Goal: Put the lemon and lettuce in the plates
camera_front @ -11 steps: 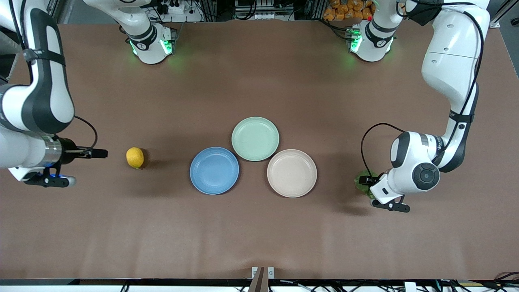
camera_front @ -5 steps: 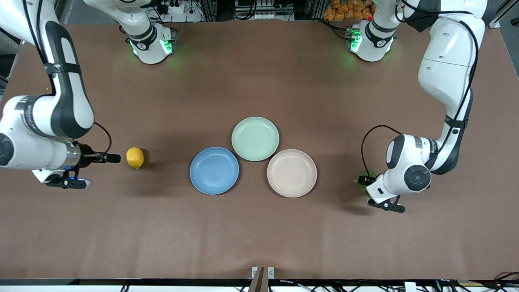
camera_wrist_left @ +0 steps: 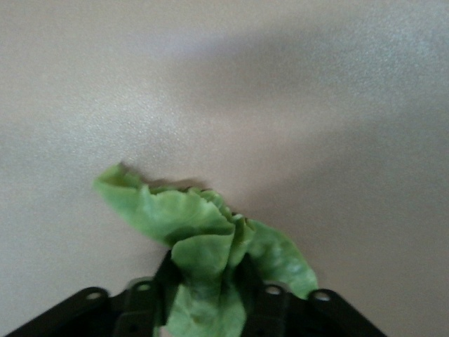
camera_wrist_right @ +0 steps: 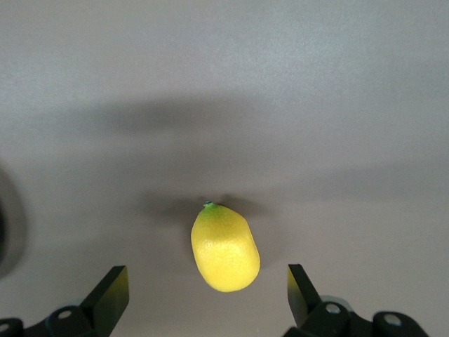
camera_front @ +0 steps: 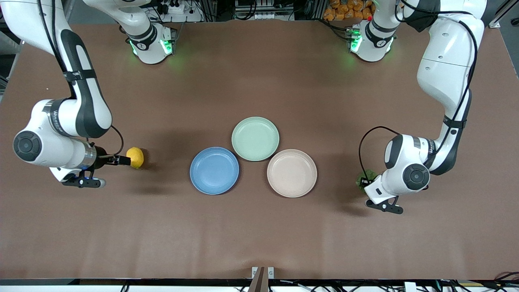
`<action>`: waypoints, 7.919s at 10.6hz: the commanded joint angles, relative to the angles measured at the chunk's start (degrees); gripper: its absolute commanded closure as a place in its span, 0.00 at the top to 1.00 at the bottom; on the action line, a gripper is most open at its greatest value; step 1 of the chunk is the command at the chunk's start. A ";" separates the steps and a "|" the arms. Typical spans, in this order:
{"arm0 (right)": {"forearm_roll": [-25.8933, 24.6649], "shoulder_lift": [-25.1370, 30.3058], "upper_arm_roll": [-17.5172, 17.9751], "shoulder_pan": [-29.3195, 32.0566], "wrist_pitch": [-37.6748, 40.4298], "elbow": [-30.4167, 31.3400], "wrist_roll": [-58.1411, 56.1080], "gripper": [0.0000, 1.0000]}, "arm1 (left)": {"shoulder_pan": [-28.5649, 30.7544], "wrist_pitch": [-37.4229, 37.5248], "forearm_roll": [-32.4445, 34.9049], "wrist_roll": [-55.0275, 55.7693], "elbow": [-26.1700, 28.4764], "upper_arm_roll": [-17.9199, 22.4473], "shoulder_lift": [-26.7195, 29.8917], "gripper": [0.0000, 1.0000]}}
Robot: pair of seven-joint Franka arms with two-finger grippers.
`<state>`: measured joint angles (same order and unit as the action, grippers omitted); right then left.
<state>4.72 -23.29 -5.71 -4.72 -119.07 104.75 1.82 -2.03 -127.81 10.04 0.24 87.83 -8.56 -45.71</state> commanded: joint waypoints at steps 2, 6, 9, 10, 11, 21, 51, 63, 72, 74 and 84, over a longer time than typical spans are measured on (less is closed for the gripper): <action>1.08 3.42 -0.09 0.06 -8.17 8.26 -2.78 1.00 | 0.53 -0.86 0.51 0.20 0.15 -0.23 1.24 0.00; 1.08 3.69 0.52 -0.12 -17.50 14.95 -2.79 1.00 | 0.19 -0.86 -5.11 0.64 -0.02 -0.32 4.57 0.00; 1.08 3.26 0.52 -0.55 -20.93 17.50 -2.79 1.00 | -0.34 -0.86 -6.26 6.77 -0.20 -2.06 7.03 0.00; 1.17 3.17 0.52 -0.64 -23.12 18.73 -2.79 1.00 | -0.34 -0.86 -6.26 9.75 -0.37 -3.56 7.30 0.00; 1.17 2.90 0.52 -0.64 -25.58 19.87 -2.70 1.00 | -0.43 -0.86 -6.09 13.52 -0.46 -5.31 7.31 0.00; 1.17 -1.84 0.52 -1.44 -31.75 21.29 -2.70 1.00 | -10.62 -2.53 -5.38 39.66 -1.61 -13.42 7.04 0.00; 2.14 -13.71 0.96 -24.28 -22.08 -4.99 27.70 0.30 | -0.96 10.12 -6.07 12.52 29.66 0.82 39.45 1.00; 1.26 -15.47 0.70 -27.71 -25.07 -5.52 29.46 1.00 | -1.05 14.58 -9.08 10.84 12.83 3.20 45.01 1.00; 1.17 -12.39 0.35 -24.12 -14.92 -9.54 22.80 1.00 | -0.53 35.86 -11.87 4.95 0.25 3.20 44.49 1.00; 1.09 -12.30 0.35 -22.28 -7.00 -13.93 21.21 1.00 | -0.17 36.49 -12.24 4.86 -0.64 3.20 44.66 1.00; 0.04 -6.16 0.09 -7.34 12.00 -17.82 4.33 1.00 | -0.34 39.74 -11.45 5.47 -1.25 2.85 45.19 1.00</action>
<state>5.53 -30.81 -6.27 -13.99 -109.67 87.36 7.26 -2.63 -89.37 -0.65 6.68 87.73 -5.53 -0.45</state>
